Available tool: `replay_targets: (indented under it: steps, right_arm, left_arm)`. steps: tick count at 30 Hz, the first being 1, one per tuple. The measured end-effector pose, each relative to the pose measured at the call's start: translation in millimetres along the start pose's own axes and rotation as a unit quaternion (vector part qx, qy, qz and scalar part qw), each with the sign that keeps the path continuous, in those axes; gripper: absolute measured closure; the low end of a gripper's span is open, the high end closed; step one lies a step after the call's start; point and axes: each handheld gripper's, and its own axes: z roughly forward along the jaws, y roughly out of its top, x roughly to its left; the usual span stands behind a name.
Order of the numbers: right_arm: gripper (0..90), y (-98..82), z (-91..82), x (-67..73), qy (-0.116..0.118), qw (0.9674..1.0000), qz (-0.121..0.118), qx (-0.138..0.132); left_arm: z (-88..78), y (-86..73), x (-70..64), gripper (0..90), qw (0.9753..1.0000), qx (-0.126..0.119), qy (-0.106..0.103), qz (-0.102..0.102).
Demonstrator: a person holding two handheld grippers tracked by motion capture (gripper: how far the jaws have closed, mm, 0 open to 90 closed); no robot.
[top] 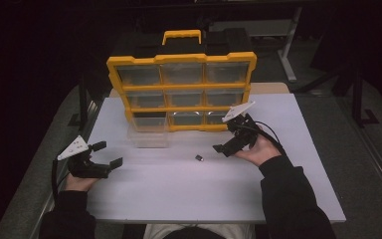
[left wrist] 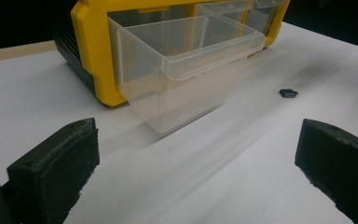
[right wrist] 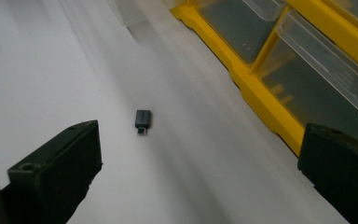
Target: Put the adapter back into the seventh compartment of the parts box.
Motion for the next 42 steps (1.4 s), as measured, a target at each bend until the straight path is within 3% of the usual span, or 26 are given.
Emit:
replay_targets:
  steps: [9,22,42]
  right_arm:
    - [0.0,17.0,17.6,6.4,0.015,0.9995,-0.022,0.018]
    - [0.0,26.5,45.0,8.0,0.039,0.9976,-0.037,0.043]
    - [0.0,26.8,82.2,12.2,0.07,0.9932,-0.051,0.077]
  left_arm:
    - [-0.8,0.0,0.5,0.0,1.0,-0.004,0.002,-0.002]
    - [-0.3,0.0,-0.2,0.0,1.0,-0.004,0.0,-0.001]
    - [1.3,0.4,0.4,0.0,1.0,-0.003,-0.006,0.002]
